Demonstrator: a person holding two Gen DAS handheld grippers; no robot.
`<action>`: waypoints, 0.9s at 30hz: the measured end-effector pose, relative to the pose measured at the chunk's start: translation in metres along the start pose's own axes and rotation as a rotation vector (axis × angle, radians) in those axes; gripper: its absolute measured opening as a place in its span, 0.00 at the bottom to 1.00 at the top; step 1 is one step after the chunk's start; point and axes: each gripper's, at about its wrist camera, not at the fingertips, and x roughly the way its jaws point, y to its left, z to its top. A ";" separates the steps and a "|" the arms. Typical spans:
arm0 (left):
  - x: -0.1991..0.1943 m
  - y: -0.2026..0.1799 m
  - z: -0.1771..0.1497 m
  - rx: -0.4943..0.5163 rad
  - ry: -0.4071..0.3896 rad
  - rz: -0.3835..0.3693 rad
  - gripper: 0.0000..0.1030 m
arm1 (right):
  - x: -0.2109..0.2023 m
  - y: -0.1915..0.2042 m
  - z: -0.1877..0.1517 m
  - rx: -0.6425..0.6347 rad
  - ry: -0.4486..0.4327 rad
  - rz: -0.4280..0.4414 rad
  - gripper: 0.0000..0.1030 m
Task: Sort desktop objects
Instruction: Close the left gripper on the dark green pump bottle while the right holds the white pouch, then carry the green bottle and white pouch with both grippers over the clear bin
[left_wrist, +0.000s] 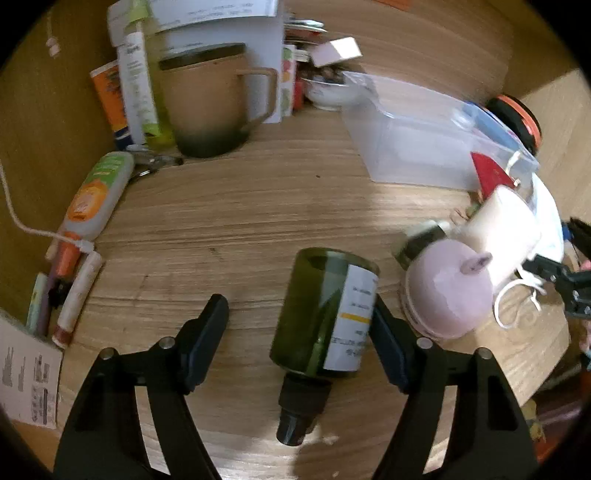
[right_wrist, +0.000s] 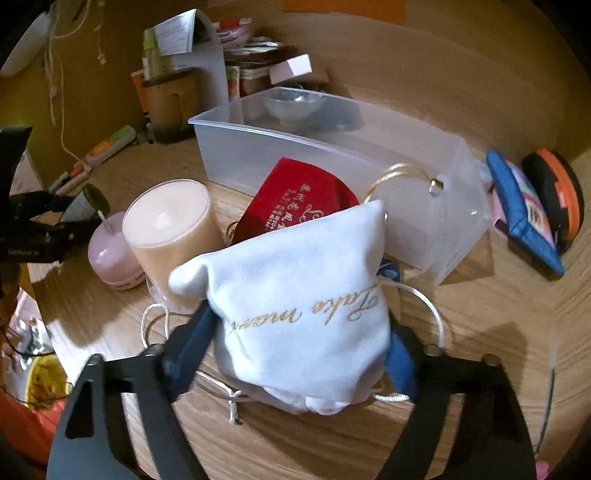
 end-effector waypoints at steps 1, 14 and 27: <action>0.000 0.002 0.000 -0.007 -0.004 0.001 0.73 | -0.001 -0.001 -0.001 0.002 -0.007 0.006 0.69; -0.006 -0.003 -0.002 0.010 -0.005 -0.021 0.40 | -0.026 -0.018 -0.012 0.117 -0.060 0.097 0.53; -0.035 0.012 0.030 -0.039 -0.077 -0.032 0.40 | -0.078 -0.047 -0.009 0.153 -0.153 0.090 0.53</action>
